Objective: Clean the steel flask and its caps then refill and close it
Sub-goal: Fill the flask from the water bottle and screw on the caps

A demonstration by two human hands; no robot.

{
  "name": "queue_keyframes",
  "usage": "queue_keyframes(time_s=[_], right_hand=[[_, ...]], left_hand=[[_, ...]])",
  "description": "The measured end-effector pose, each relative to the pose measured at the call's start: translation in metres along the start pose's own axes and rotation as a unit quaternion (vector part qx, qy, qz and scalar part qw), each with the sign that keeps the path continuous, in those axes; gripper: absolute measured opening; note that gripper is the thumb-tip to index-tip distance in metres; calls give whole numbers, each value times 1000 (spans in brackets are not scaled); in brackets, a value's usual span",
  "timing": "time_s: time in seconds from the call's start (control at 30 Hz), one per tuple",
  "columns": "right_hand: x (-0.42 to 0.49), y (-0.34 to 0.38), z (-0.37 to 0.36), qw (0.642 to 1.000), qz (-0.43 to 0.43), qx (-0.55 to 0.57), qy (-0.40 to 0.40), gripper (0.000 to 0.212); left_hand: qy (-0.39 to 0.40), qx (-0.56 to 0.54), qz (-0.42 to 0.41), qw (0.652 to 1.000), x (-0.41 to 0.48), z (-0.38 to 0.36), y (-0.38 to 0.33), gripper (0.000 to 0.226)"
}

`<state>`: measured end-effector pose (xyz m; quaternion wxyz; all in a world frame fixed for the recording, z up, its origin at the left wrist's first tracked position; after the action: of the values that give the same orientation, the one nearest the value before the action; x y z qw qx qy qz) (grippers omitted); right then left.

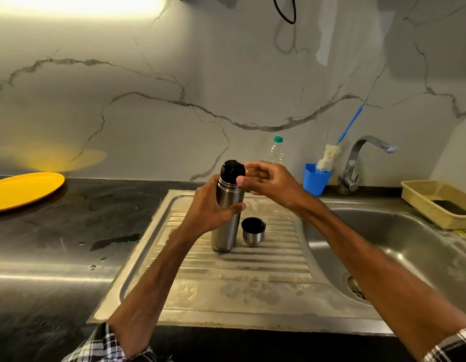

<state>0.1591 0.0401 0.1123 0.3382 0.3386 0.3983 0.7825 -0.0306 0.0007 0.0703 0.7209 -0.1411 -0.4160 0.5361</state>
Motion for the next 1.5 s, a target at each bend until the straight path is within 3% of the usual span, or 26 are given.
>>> queue_keyframes(time_s=[0.07,0.27,0.43,0.53,0.6,0.73,0.8,0.9,1.0,1.17,1.37,1.5], right_hand=[[-11,-35,2,998,-58,-16,-21,85],[-22,-100,-18,960,-155,-230,46,87],[-16,-107,-34,958,-168,-231,34,46],[-18,-111,-37,965,-160,-209,17,50],[-20,-109,-36,976,-151,-159,-4,46],[-15,-95,-21,985,-132,99,-44,42],[-8,-77,-10,972,-131,192,-39,50],[3,-39,5,965,-118,227,-61,74],[12,-1,18,979,-85,160,-98,78],[26,62,31,998,14,-33,-60,52],[45,98,17,958,22,-272,91,54],[45,91,6,935,-4,-337,107,57]], left_hand=[[-6,2,9,1000,0,3,2,72],[2,8,26,1000,5,12,7,72],[16,12,36,999,6,13,9,71],[20,12,36,999,6,13,8,71],[21,11,37,999,6,13,9,71],[17,4,41,999,7,12,10,72],[12,1,39,999,7,12,11,71],[4,-2,33,999,6,12,12,71],[3,-2,42,999,7,11,15,73],[15,-4,51,999,7,10,16,77],[14,20,39,999,6,2,10,77],[20,44,38,998,7,-6,4,73]])
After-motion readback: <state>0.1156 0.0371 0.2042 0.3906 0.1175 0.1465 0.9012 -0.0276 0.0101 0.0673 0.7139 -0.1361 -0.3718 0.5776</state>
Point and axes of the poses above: each hand's wrist, its own x-axis towards the middle knuckle, its own z-axis out of the back of the hand, y = z × x, the point moved 2 cm from there along x, towards the middle knuckle, and after that the axes turned 6 degrees about y, right-handed, at the moved point
